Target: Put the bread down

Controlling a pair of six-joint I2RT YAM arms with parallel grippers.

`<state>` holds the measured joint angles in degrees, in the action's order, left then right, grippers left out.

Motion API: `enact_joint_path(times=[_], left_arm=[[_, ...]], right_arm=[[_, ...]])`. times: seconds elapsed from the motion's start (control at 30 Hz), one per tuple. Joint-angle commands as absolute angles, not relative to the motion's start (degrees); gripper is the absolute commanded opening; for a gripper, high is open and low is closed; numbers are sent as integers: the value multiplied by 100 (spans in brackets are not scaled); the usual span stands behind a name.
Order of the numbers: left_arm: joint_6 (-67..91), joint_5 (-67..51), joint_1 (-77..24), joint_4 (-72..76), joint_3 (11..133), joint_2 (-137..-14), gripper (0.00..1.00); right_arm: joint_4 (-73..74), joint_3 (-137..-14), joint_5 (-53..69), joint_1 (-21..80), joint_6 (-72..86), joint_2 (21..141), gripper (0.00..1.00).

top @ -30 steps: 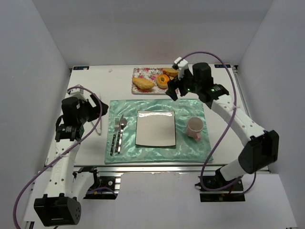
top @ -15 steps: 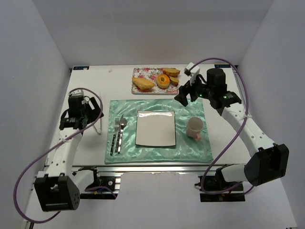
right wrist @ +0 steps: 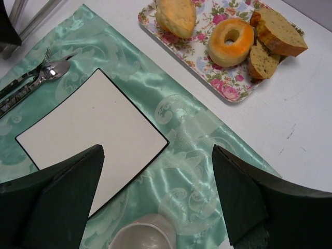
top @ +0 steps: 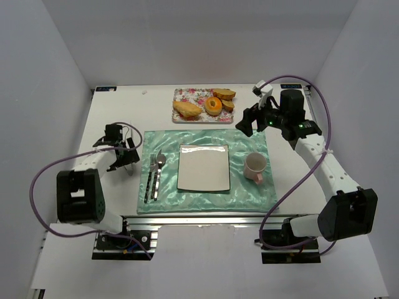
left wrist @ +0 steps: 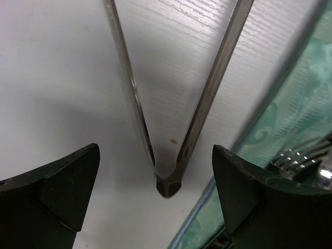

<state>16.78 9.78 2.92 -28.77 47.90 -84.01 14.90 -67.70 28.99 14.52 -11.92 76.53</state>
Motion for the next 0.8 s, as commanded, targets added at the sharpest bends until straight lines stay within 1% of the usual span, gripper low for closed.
enact_joint_path(times=[0.0,0.17,0.43,0.57,0.63,0.67,0.7,0.77], left_arm=[[1442,835,308,-2374,4983,-8709,98],[1406,861,308,-2267,5264,-9411,97],[1433,1301,308,-2188,5633,-9940,90],[1502,1327,316,-2162,5678,-10081,77],[1520,1284,316,-2101,5599,-10081,65],[1538,1266,308,-2057,5573,-10081,51],[1547,1240,308,-2057,5537,-10055,44],[1564,1143,308,-1995,5449,-9941,36]], right_arm=[[1301,-7005,3120,1354,-1002,7699,89],[1239,-7014,3190,1345,-862,7743,89],[1257,-7049,3226,1310,-861,7752,89],[1266,-7066,3252,1283,-861,7761,89],[1283,-7058,3261,1283,-861,7761,89],[1292,-7058,3269,1266,-861,7761,89],[1292,-7049,3270,1266,-870,7752,89],[1292,-7031,3278,1248,-870,7734,89]])
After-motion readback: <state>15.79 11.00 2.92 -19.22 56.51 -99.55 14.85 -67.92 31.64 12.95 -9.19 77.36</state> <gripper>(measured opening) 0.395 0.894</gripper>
